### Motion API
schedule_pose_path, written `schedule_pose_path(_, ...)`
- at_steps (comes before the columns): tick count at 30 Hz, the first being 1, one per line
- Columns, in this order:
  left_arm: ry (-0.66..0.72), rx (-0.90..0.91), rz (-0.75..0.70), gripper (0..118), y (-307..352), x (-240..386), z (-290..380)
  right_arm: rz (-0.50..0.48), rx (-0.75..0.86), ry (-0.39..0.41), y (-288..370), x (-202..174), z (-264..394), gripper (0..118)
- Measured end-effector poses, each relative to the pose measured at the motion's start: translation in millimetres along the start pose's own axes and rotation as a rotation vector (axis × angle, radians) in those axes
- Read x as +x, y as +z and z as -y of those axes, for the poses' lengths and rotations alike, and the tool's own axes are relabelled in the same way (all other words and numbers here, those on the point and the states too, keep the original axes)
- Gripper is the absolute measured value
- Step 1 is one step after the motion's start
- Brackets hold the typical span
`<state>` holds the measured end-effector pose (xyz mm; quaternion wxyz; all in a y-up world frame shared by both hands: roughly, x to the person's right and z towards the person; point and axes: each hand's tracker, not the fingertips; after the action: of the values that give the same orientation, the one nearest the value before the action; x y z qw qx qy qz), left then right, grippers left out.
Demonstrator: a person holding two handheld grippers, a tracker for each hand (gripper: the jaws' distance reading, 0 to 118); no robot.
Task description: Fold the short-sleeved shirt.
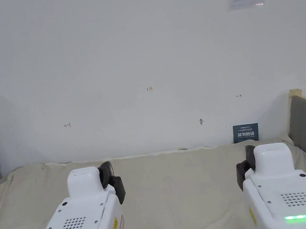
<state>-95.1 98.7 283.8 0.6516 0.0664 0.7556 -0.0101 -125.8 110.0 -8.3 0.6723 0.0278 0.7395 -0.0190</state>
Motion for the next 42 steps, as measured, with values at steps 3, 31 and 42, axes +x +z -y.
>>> schedule_pose_path(3, -0.025, 0.009, -0.022, 0, 3, 0, 2, -0.015, -0.016, -0.013, -2, 2, -1, 0)
schedule_pose_path(31, -0.064, -0.464, -0.252, 6, -70, -140, 134, -0.190, -0.240, -0.058, -78, -75, 104, 0)
schedule_pose_path(42, -0.022, -0.970, -0.334, 117, -192, -181, 277, -0.148, -0.371, -0.082, -121, -55, 160, 0)
